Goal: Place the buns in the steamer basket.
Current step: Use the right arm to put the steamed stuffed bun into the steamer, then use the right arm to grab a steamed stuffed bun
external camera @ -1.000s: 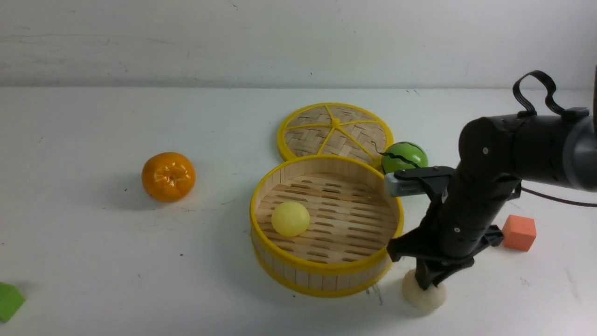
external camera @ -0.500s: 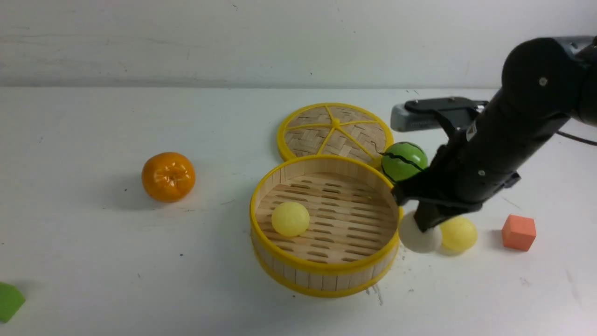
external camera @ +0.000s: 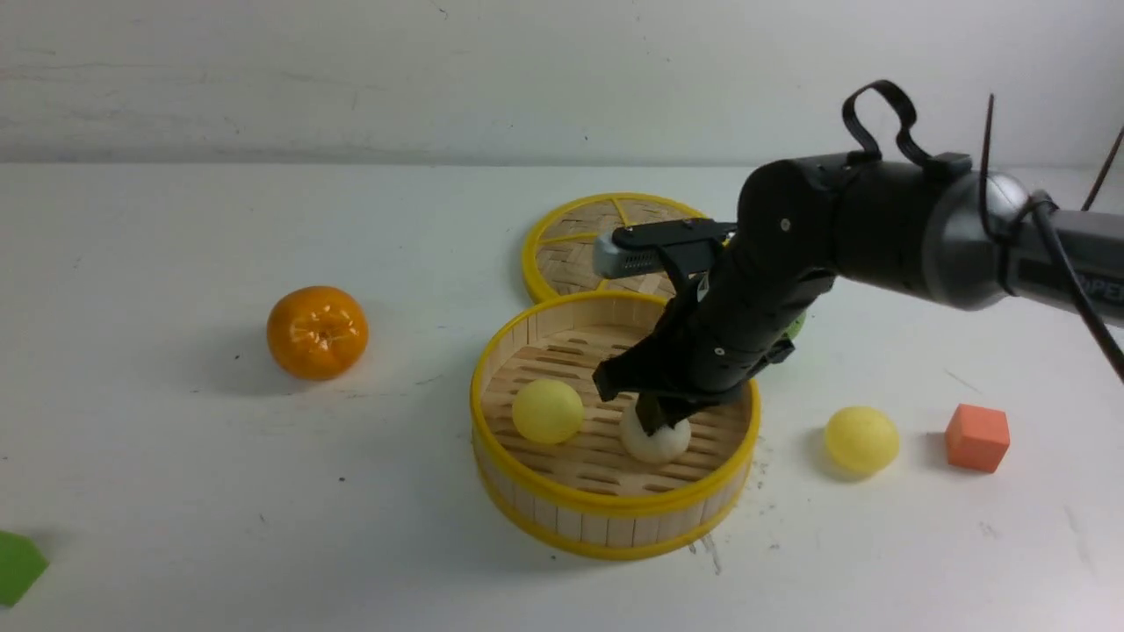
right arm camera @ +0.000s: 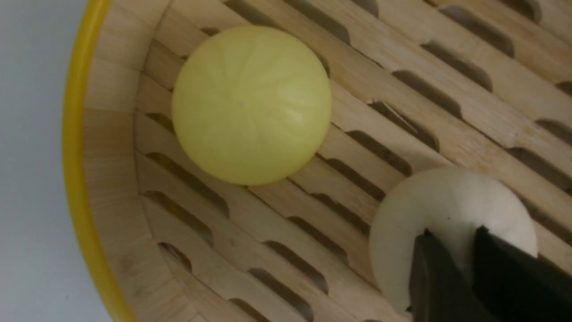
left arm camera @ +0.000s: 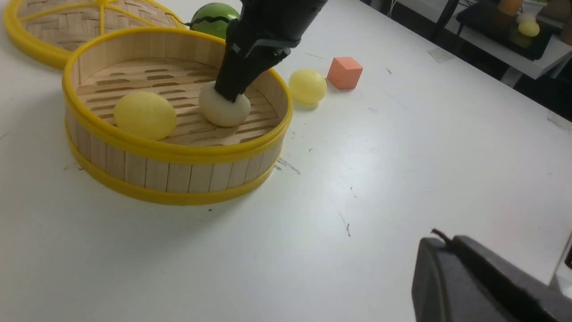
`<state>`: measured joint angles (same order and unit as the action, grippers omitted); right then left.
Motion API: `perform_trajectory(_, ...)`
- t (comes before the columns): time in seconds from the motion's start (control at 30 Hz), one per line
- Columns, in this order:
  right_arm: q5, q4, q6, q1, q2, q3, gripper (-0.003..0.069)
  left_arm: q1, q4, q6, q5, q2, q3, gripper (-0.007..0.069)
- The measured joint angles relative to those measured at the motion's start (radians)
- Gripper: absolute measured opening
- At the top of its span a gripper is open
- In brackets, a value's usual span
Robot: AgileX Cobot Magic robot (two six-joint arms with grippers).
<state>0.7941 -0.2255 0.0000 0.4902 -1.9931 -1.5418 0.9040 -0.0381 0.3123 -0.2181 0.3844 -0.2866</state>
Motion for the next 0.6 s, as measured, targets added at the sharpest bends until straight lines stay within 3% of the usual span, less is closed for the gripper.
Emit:
perform_trajectory(0.17,0.061,-0.001,0.023,0.000,0.027,-0.035,0.0478,0.000,0.000,0.000,0.000,0.000,0.000,-0.0004)
perform_trajectory(0.3,0.151,0.052,0.039,-0.006,0.121,-0.041,0.0595,0.000,0.000,0.000,0.000,0.000,0.000,-0.0004)
perform_trajectory(0.4,0.240,0.148,0.097,-0.025,0.211,-0.036,0.0574,0.000,0.000,0.000,0.000,0.000,0.000,-0.0004)
perform_trajectory(0.6,0.282,0.292,0.232,-0.150,0.274,0.103,0.0361,0.000,0.000,0.000,0.000,0.000,0.000,0.0000)
